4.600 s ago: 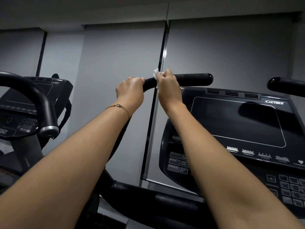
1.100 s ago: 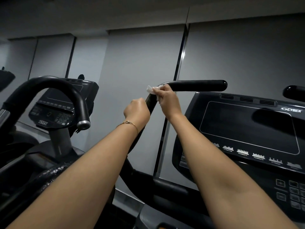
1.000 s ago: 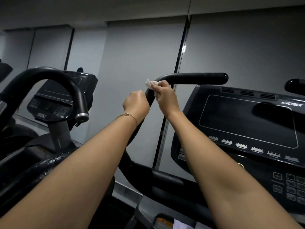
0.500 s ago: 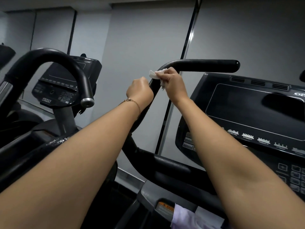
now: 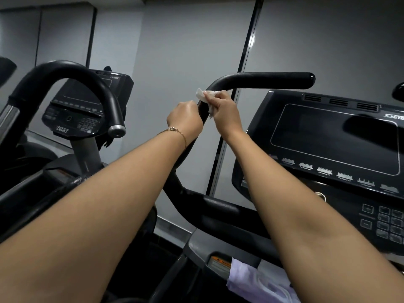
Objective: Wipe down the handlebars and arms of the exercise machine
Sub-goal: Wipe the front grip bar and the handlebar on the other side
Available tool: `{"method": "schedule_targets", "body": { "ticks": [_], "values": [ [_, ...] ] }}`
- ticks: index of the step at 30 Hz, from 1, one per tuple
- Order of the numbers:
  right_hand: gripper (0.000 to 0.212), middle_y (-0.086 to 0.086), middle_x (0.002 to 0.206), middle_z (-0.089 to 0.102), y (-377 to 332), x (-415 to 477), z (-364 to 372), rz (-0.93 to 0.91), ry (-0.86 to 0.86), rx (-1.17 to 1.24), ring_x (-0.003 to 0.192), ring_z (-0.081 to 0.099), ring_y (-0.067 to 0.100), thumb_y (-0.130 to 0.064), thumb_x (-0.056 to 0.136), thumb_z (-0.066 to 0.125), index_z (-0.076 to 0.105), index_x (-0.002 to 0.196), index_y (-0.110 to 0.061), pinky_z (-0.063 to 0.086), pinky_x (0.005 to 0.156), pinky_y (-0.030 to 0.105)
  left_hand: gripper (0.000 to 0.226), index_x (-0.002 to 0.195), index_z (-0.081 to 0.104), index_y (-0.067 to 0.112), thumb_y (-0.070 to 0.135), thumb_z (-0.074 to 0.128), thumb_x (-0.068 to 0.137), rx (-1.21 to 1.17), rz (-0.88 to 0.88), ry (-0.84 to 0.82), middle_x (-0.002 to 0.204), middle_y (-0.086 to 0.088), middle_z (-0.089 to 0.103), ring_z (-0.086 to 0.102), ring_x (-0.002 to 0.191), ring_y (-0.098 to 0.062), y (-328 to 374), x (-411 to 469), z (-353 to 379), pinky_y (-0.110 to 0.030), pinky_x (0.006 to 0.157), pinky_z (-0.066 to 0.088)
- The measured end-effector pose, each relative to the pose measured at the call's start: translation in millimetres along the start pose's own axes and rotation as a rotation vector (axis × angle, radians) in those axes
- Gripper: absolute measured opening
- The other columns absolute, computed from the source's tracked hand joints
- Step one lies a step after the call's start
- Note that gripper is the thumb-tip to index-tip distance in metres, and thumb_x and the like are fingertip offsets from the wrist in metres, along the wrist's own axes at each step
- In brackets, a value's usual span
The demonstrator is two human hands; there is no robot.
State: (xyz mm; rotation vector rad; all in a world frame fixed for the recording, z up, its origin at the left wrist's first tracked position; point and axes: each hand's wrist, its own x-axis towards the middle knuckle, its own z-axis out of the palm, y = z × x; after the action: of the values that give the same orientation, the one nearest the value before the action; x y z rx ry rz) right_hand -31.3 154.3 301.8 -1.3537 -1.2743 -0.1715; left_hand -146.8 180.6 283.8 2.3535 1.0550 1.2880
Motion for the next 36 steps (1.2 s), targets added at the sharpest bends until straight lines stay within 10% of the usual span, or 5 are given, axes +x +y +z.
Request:
{"method": "schedule_targets", "body": {
  "ticks": [11,17,23,28,36],
  "values": [
    [0.025,-0.022,0.072,0.059,-1,-18,6,0.007,-0.067,-0.111,0.073,0.055,-0.002,-0.035,0.093,0.051,0.064,0.096,-0.014,0.040,0.075,0.022,0.041,0.118,0.055,-0.005,0.021,0.065,0.088,0.404,-0.187,-0.693,0.106,-0.013,0.067,0.063,0.104,-0.028,-19,-22,-37,-0.039,0.100,0.045],
    [0.026,-0.014,0.077,0.061,0,-23,4,0.013,-0.046,-0.082,0.074,0.054,0.004,-0.040,0.089,0.055,0.065,0.093,-0.016,0.042,0.075,0.028,0.044,0.124,0.052,-0.006,0.020,0.062,0.090,0.395,-0.164,-0.702,0.070,-0.005,0.051,0.050,0.066,-0.020,-29,-18,-30,-0.031,0.089,0.044],
    [0.021,-0.021,0.080,0.058,10,-44,18,0.005,-0.092,-0.154,0.074,0.051,0.003,-0.037,0.095,0.046,0.054,0.078,-0.027,0.037,0.072,0.020,0.033,0.113,0.057,0.000,0.025,0.059,0.092,0.457,-0.098,-0.643,0.098,-0.006,0.062,0.058,0.111,-0.027,-29,-20,-26,-0.035,0.093,0.043],
    [0.021,-0.024,0.075,0.056,-1,-35,8,-0.024,-0.097,-0.296,0.077,0.053,-0.002,-0.041,0.091,0.051,0.061,0.085,-0.023,0.040,0.074,0.024,0.032,0.067,0.044,0.009,0.022,0.060,0.091,0.449,-0.110,-0.606,0.068,-0.001,0.050,0.054,0.078,-0.022,-30,-16,-19,-0.033,0.074,0.038],
    [0.021,-0.018,0.084,0.053,2,-53,15,0.005,-0.166,-0.287,0.076,0.050,0.004,-0.035,0.094,0.046,0.064,0.095,-0.026,0.034,0.072,0.023,0.028,0.077,0.048,0.009,0.030,0.062,0.089,0.490,-0.056,-0.622,0.069,-0.003,0.049,0.058,0.111,-0.029,-34,-19,-25,-0.038,0.099,0.044]
  ]
}}
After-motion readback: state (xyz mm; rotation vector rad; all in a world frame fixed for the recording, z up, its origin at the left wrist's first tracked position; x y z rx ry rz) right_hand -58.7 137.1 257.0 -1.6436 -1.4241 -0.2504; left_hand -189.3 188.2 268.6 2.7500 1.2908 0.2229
